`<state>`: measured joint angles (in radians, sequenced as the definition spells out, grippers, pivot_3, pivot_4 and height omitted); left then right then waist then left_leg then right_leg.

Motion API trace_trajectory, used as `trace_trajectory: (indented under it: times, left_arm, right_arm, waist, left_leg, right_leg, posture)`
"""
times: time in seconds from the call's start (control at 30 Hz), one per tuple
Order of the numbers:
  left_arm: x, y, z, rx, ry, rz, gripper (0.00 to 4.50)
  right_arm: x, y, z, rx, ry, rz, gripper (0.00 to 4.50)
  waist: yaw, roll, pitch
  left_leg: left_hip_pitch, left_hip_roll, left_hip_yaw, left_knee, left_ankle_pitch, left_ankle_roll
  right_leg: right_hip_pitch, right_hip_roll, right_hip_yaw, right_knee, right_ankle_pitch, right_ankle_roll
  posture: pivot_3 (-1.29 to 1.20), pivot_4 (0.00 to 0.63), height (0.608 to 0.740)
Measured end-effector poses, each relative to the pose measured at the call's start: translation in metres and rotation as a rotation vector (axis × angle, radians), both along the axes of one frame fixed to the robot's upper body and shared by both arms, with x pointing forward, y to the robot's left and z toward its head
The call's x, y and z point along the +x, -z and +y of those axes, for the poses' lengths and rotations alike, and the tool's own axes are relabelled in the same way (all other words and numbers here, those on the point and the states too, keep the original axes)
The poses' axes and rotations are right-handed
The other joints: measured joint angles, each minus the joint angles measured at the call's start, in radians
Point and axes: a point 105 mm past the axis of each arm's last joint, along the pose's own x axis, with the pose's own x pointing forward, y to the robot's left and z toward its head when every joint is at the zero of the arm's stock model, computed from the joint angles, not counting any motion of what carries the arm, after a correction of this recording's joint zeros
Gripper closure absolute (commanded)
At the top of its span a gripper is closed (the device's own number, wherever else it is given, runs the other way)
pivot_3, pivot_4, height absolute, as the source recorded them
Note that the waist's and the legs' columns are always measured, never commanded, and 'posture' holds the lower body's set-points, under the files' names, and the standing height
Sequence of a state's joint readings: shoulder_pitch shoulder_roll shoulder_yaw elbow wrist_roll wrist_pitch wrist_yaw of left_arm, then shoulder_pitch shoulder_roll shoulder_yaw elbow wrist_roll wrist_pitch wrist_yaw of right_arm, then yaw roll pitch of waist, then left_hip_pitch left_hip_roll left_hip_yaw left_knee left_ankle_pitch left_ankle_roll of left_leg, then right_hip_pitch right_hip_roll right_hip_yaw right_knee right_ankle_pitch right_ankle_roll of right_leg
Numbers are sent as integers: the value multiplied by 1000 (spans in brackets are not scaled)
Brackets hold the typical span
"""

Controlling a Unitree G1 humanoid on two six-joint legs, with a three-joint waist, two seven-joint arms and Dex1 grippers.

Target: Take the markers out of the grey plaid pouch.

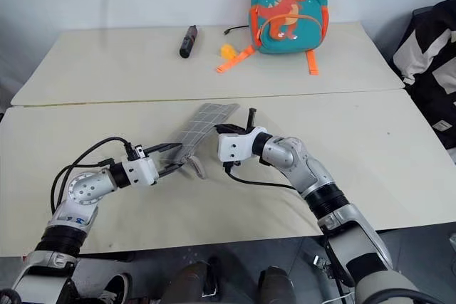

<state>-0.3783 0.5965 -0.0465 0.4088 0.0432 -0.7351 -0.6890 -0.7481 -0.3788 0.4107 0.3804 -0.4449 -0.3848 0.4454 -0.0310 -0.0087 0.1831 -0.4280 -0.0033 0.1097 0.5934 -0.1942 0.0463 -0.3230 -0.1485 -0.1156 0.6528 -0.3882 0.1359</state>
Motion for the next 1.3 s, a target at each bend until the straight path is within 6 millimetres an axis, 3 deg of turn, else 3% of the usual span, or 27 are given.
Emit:
trace_trajectory:
  times: [0.2, 0.33, 0.43, 0.57, 0.7, 0.87, 1.03, 1.2, 1.3]
  left_arm:
    - [-1, 1, 1, -3, -6, 2, 4465]
    - [-1, 0, 3, 0, -9, -2, 4465]
    - [-3, 0, 4, -3, -6, -3, 4500]
    - [-5, 3, 7, 12, -13, -4, 4500]
    - [-6, 0, 9, 32, -9, -38, 4500]
    - [-8, -2, 6, 89, 21, -98, 4500]
    - [-7, -3, 0, 132, 57, -151, 4500]
    - [-5, -1, -4, 147, 78, -159, 4500]
    - [-5, 0, -7, 148, 84, -161, 4500]
  right_arm:
    - [0, 2, 2, 6, 5, 13, 4500]
    - [0, 2, 1, 19, 1, 30, 4500]
    - [-4, 3, -1, 90, -13, 117, 3912]
    - [-8, -5, -14, 209, -8, 236, 2562]
    - [-21, -10, -34, 479, 7, 571, 1234]
    - [-47, -21, -49, 749, -35, 1025, 1234]
    - [-91, -27, -21, 782, -208, 1408, 1234]
    - [-107, -7, -4, 712, -150, 1542, 1234]
    - [-111, -6, 6, 733, -163, 1587, 1234]
  waist:
    - [-1, 0, 0]
    - [0, 0, 0]
    - [2, 0, 0]
    - [2, 0, 0]
    - [5, 0, 0]
    - [4, 0, 0]
    - [3, 0, 0]
    - [4, -1, 0]
    - [5, -1, 0]
  left_leg:
    - [0, 0, 0, 0, 0, 0]
    - [0, 0, 0, 0, 0, 0]
    - [0, 0, 0, 0, 0, 0]
    - [0, 0, 0, 0, 0, 0]
    - [0, 0, -3, 0, -1, 1]
    - [-6, 0, -5, 0, -1, 1]
    - [-8, 1, -7, -1, -1, 0]
    - [-10, -1, -6, 0, -1, 0]
    - [-10, -1, -7, 0, -1, 1]
  right_leg:
    - [0, 0, 0, 0, 0, 0]
    - [0, 0, 0, 0, 0, 0]
    - [1, 0, 0, -1, 0, 0]
    - [1, 0, 0, -1, 0, 0]
    - [2, -1, 0, -3, 0, 0]
    - [0, -2, 0, -8, 0, 0]
    - [-1, -1, -2, -9, 0, 0]
    - [-1, -1, -7, -9, 0, 0]
    - [-1, -1, -8, -8, 0, 0]
  posture:
    - [0, 150, 740]
    - [0, 150, 740]
    - [0, 150, 740]
    - [0, 150, 740]
    - [0, 150, 740]
    - [0, 150, 740]
    - [0, 150, 740]
    - [0, 150, 740]
    - [0, 150, 740]
